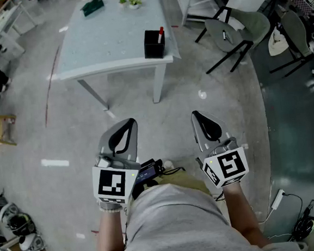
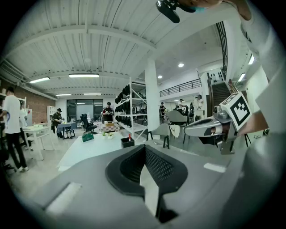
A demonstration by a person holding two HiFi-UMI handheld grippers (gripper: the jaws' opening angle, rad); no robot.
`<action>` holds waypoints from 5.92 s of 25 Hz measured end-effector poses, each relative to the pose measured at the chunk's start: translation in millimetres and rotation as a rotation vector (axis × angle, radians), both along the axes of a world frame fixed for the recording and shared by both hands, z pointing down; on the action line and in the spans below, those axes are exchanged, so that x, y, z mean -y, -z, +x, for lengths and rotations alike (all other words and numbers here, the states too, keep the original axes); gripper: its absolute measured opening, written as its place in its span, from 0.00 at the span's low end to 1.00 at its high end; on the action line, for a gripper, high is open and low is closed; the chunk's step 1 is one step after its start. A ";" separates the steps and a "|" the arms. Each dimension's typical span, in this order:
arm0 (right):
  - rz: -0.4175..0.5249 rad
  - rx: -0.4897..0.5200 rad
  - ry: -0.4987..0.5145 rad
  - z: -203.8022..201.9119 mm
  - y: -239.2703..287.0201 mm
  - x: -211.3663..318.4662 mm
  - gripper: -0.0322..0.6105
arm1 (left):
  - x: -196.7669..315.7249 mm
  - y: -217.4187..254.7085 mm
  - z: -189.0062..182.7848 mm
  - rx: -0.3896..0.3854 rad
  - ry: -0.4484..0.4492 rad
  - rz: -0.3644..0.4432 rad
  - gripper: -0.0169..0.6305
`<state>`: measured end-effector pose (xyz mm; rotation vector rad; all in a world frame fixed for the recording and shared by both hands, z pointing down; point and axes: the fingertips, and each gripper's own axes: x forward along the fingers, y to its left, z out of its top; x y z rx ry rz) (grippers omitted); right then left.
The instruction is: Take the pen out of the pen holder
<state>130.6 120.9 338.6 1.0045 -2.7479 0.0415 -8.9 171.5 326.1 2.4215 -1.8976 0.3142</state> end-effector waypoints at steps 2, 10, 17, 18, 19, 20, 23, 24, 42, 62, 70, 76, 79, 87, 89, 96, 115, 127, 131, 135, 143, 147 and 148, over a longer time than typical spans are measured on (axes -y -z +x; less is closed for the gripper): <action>0.002 -0.004 0.000 -0.6 0.7 -0.4 0.05 | -0.3 -0.4 0.1 -0.001 -0.002 -0.002 0.05; -0.001 -0.004 0.001 -1.7 -0.8 0.1 0.05 | -0.4 -5.2 -2.8 -0.005 0.011 -0.014 0.05; -0.013 0.018 -0.006 -2.7 1.3 -0.7 0.05 | -1.3 -5.7 -4.3 -0.008 0.009 -0.013 0.05; -0.017 0.026 -0.008 -2.9 2.0 -0.9 0.05 | -1.8 -5.9 -4.9 -0.012 0.008 -0.013 0.05; -0.020 0.030 -0.011 -3.0 2.5 -0.8 0.05 | -2.0 -5.8 -5.5 -0.016 0.008 -0.012 0.04; -0.023 0.033 -0.014 -2.9 3.0 -0.7 0.05 | -1.8 -4.6 -5.7 -0.019 0.007 -0.009 0.04; -0.030 0.048 -0.020 -2.4 5.0 -1.1 0.05 | -0.6 0.6 -5.2 -0.031 0.001 0.002 0.04; -0.032 0.054 -0.019 -2.7 5.7 -1.7 0.05 | -0.9 -0.2 -5.7 -0.037 0.004 -0.003 0.04; -0.057 0.093 -0.022 -24.1 3.4 -7.7 0.27 | -5.9 0.3 -20.4 -0.045 -0.027 0.004 0.15; -0.038 0.113 -0.094 -32.4 8.9 -31.3 0.27 | -31.5 3.4 -46.7 -0.054 -0.052 0.036 0.15; -0.022 0.100 -0.090 -30.4 6.4 -31.0 0.27 | -30.1 0.4 -49.7 -0.053 -0.042 0.040 0.15; -0.024 0.098 -0.070 -30.5 9.4 -17.1 0.27 | -21.5 5.2 -49.2 -0.061 -0.031 0.051 0.15; -0.019 0.101 -0.058 -33.5 9.8 -5.1 0.27 | -12.2 5.5 -50.2 -0.058 -0.023 0.051 0.15; -0.043 0.101 -0.034 -42.0 0.4 39.4 0.27 | 28.8 2.7 -56.9 -0.058 0.000 0.039 0.15; -0.048 0.098 -0.027 -45.4 -0.3 53.2 0.27 | 41.1 3.0 -59.7 -0.060 0.007 0.036 0.15; -0.065 0.100 -0.004 -53.0 -5.9 105.2 0.27 | 87.7 -1.1 -60.1 -0.055 0.014 0.023 0.15; -0.079 0.100 0.085 -84.9 -9.5 239.6 0.27 | 209.8 0.1 -81.8 -0.052 0.105 0.004 0.15; -0.100 0.090 0.138 -84.2 -8.3 293.9 0.27 | 266.0 9.4 -78.1 -0.034 0.140 0.001 0.15; -0.095 0.081 0.152 -84.7 -6.9 300.9 0.27 | 275.6 11.8 -75.7 -0.032 0.145 -0.002 0.15; -0.094 0.084 0.157 -85.0 -8.2 307.9 0.27 | 284.0 12.0 -74.3 -0.026 0.145 -0.004 0.15; -0.092 0.087 0.155 -84.5 -3.9 313.9 0.27 | 288.9 15.0 -75.9 -0.030 0.149 -0.002 0.16; -0.092 0.087 0.149 -85.5 -4.1 314.0 0.27 | 290.2 16.7 -77.1 -0.029 0.139 0.007 0.16; -0.089 0.086 0.148 -86.7 -3.2 314.3 0.27 | 291.1 17.3 -77.7 -0.027 0.136 0.009 0.16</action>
